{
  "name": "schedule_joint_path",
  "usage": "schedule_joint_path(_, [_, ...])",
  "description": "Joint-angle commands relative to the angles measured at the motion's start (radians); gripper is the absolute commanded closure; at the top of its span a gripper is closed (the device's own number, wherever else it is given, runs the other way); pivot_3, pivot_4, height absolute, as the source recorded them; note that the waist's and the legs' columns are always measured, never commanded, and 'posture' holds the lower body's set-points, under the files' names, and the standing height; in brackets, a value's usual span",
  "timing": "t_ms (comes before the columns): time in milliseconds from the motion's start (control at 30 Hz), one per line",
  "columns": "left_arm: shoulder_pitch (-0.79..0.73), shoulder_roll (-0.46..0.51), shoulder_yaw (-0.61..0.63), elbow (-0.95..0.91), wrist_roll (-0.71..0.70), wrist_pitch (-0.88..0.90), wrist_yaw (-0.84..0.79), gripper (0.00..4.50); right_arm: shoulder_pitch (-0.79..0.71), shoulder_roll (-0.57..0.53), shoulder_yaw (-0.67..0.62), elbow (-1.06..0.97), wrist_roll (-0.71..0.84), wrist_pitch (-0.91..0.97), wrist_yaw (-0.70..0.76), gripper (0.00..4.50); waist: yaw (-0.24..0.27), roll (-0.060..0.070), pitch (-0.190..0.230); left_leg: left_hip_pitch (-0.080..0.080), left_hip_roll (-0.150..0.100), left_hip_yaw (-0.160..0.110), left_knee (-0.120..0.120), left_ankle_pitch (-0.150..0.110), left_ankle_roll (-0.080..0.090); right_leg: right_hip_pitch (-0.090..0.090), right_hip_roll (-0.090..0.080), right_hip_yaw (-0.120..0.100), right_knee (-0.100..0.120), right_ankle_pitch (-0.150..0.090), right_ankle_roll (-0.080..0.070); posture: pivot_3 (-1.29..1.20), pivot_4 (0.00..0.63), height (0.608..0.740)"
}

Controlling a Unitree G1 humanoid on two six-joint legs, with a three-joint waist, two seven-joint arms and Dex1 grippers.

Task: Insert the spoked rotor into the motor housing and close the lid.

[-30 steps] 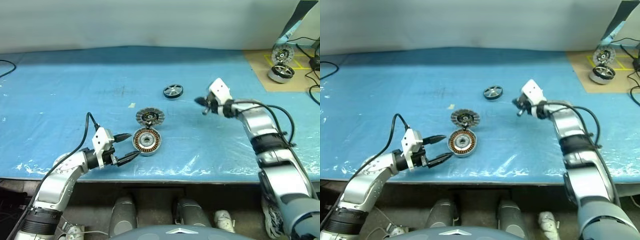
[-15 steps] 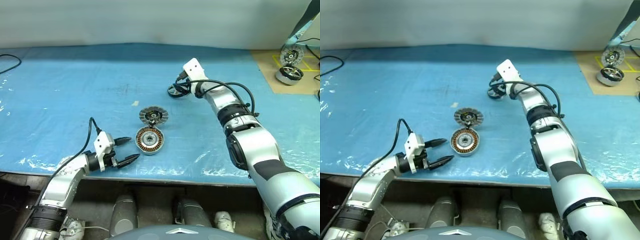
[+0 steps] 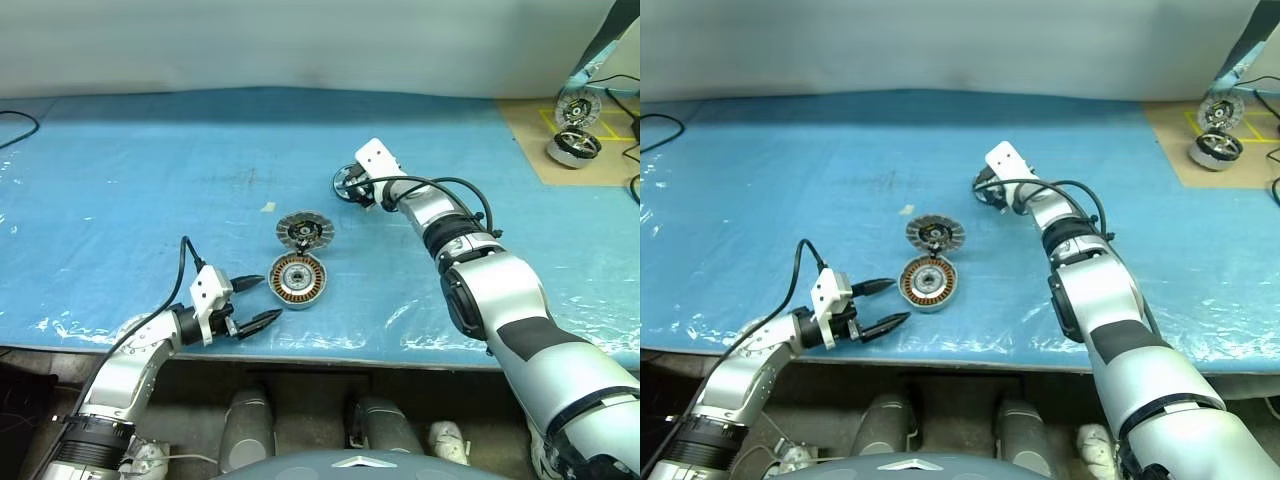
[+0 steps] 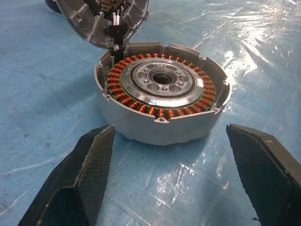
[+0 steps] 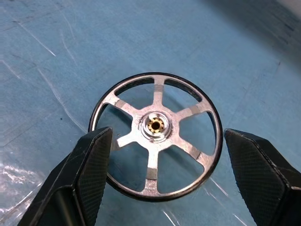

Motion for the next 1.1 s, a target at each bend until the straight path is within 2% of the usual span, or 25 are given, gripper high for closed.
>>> schedule_joint_path(33, [-0.008, 0.001, -0.001, -0.042, 0.0, -0.001, 0.004, 0.51, 0.003, 0.007, 0.02, -0.023, -0.03, -0.037, 0.02, 0.52, 0.0, 0.0, 0.0, 0.0, 0.0, 0.0, 0.0, 0.0, 0.0, 0.0, 0.0, 0.0, 0.0, 0.0, 0.0, 0.0, 0.15, 0.74])
schedule_joint_path(133, [-0.016, -0.001, -0.007, -0.031, 0.006, -0.004, 0.005, 0.51, 0.018, 0.012, 0.031, -0.027, -0.044, -0.035, 0.059, 1.14, 0.0, 0.0, 0.0, 0.0, 0.0, 0.0, 0.0, 0.0, 0.0, 0.0, 0.0, 0.0, 0.0, 0.0, 0.0, 0.0, 0.15, 0.74])
schedule_joint_path(400, [-0.028, -0.021, -0.033, -0.017, 0.027, -0.012, 0.011, 0.51, 0.061, 0.01, 0.07, -0.03, -0.086, -0.017, 0.102, 3.92, 0.0, 0.0, 0.0, 0.002, 0.0, 0.001, 0.0, 0.0, 0.0, 0.001, 0.0, 0.001, 0.001, 0.0, 0.0, 0.0, 0.15, 0.74])
schedule_joint_path(600, [-0.001, -0.03, -0.065, -0.165, 0.032, 0.074, 0.077, 0.51, 0.072, 0.007, 0.063, -0.05, -0.075, -0.009, 0.146, 3.92, 0.0, 0.0, 0.0, 0.003, 0.0, 0.001, 0.001, 0.0, 0.0, 0.003, 0.0, 0.001, 0.001, 0.0, 0.0, 0.0, 0.15, 0.74])
schedule_joint_path(700, [0.013, -0.033, -0.09, -0.293, 0.028, 0.166, 0.137, 0.51, 0.083, -0.004, 0.068, -0.076, -0.074, -0.009, 0.198, 4.48, 0.0, 0.0, 0.0, 0.003, 0.001, 0.002, 0.002, 0.0, 0.0, 0.003, 0.0, 0.001, 0.001, 0.0, 0.0, 0.0, 0.15, 0.74])
schedule_joint_path(800, [0.008, -0.034, -0.102, -0.359, 0.021, 0.234, 0.176, 0.51, 0.099, -0.019, 0.082, -0.101, -0.086, 0.006, 0.229, 4.48, 0.001, 0.0, 0.0, 0.003, 0.002, 0.003, 0.002, 0.0, 0.001, 0.003, 0.0, 0.001, 0.001, 0.0, 0.0, 0.0, 0.15, 0.74])
schedule_joint_path(900, [0.0, -0.031, -0.106, -0.369, 0.017, 0.26, 0.186, 0.51, 0.111, -0.024, 0.087, -0.12, -0.086, 0.018, 0.237, 4.48, 0.0, 0.0, 0.0, 0.003, 0.002, 0.004, 0.002, 0.0, 0.001, 0.003, 0.0, 0.001, 0.001, 0.0, 0.0, 0.0, 0.15, 0.74])
schedule_joint_path(1100, [-0.083, -0.029, -0.088, -0.247, 0.011, 0.241, 0.151, 0.51, 0.095, -0.021, 0.035, -0.17, -0.023, 0.045, 0.275, 4.48, 0.002, 0.0, 0.0, 0.003, 0.002, 0.004, 0.002, 0.0, 0.001, 0.003, 0.0, 0.001, 0.001, 0.0, 0.0, 0.0, 0.15, 0.74])
